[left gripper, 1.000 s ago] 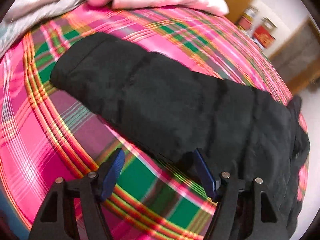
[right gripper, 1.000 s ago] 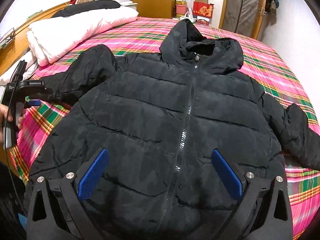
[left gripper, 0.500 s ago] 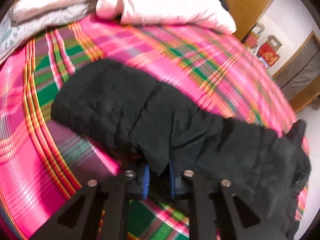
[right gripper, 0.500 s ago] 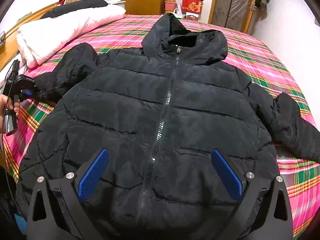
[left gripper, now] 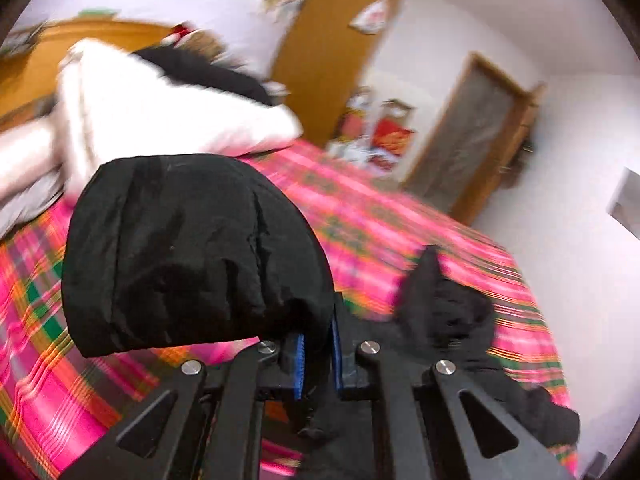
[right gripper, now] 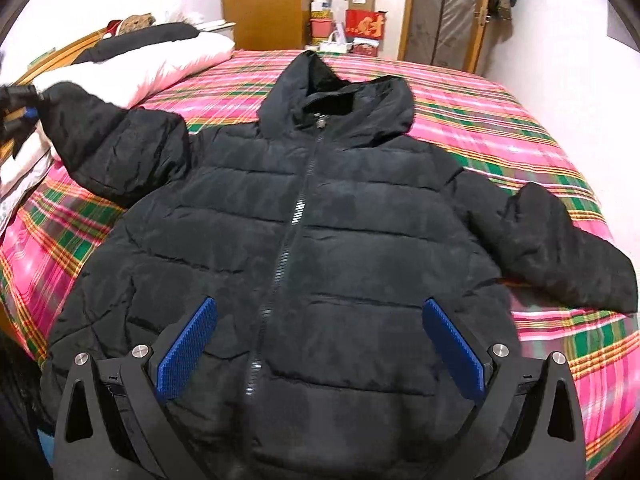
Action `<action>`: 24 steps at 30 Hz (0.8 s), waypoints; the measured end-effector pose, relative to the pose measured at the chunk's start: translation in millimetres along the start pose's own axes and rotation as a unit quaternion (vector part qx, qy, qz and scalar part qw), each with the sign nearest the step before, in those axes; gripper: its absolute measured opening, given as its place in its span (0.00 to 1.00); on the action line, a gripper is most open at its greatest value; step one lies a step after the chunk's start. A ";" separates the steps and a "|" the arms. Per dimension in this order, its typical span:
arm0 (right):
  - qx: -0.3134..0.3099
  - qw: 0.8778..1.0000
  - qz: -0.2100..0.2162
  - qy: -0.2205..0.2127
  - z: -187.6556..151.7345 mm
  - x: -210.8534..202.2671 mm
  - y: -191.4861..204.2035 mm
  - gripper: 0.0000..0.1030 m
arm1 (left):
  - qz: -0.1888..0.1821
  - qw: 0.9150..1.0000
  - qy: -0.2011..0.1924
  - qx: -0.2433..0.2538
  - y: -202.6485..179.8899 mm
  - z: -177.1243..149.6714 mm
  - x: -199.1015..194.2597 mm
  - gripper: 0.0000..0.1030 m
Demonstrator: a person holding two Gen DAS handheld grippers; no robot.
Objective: Fold large clothes
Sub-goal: 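Lift the sleeve and fold it across the jacket body, open left tool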
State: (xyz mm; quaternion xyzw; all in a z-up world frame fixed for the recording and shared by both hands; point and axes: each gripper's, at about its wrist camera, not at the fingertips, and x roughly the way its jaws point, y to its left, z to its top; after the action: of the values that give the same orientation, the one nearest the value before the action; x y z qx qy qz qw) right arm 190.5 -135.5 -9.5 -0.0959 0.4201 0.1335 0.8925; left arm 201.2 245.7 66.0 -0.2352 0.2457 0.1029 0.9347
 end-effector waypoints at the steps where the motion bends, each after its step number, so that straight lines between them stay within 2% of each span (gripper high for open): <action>1: 0.003 1.000 -0.002 0.000 -0.2 -0.8 -3.3 0.99 | -0.016 1.000 -0.001 0.013 -15.8 2.7 -2.2 0.10; 5: 0.022 1.000 -0.017 -0.003 -5.6 -5.6 -26.0 0.99 | -0.078 0.996 0.019 0.050 -73.5 1.0 2.5 0.10; 10: 0.059 0.998 -0.031 -0.004 -16.9 -8.9 -61.3 0.99 | -0.126 0.984 0.068 0.107 -146.5 -32.0 35.0 0.10; 13: 0.077 0.996 -0.040 0.001 -23.7 -5.1 -81.8 0.99 | -0.138 0.976 0.105 0.134 -180.5 -61.5 59.4 0.11; 18: 0.135 0.990 -0.030 0.017 -35.7 8.1 -111.8 0.99 | -0.151 0.958 0.167 0.175 -209.5 -112.9 100.8 0.13; 21: 0.157 0.987 -0.020 0.016 -40.2 14.9 -120.4 0.99 | -0.162 0.949 0.203 0.178 -213.2 -139.0 118.9 0.22; 22: 0.162 0.987 -0.015 0.015 -41.1 17.1 -122.1 0.99 | -0.168 0.946 0.213 0.177 -212.5 -146.1 122.2 0.27; 24: 0.167 0.986 -0.006 0.012 -43.1 19.5 -123.1 0.99 | -0.179 0.941 0.222 0.180 -216.9 -157.3 127.3 0.42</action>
State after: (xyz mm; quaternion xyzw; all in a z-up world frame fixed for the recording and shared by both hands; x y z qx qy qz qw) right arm 210.4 -261.1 -44.5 0.0504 0.4468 0.0550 0.8915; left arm 312.6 -9.9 -35.1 -0.1203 0.4154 -0.1672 0.8860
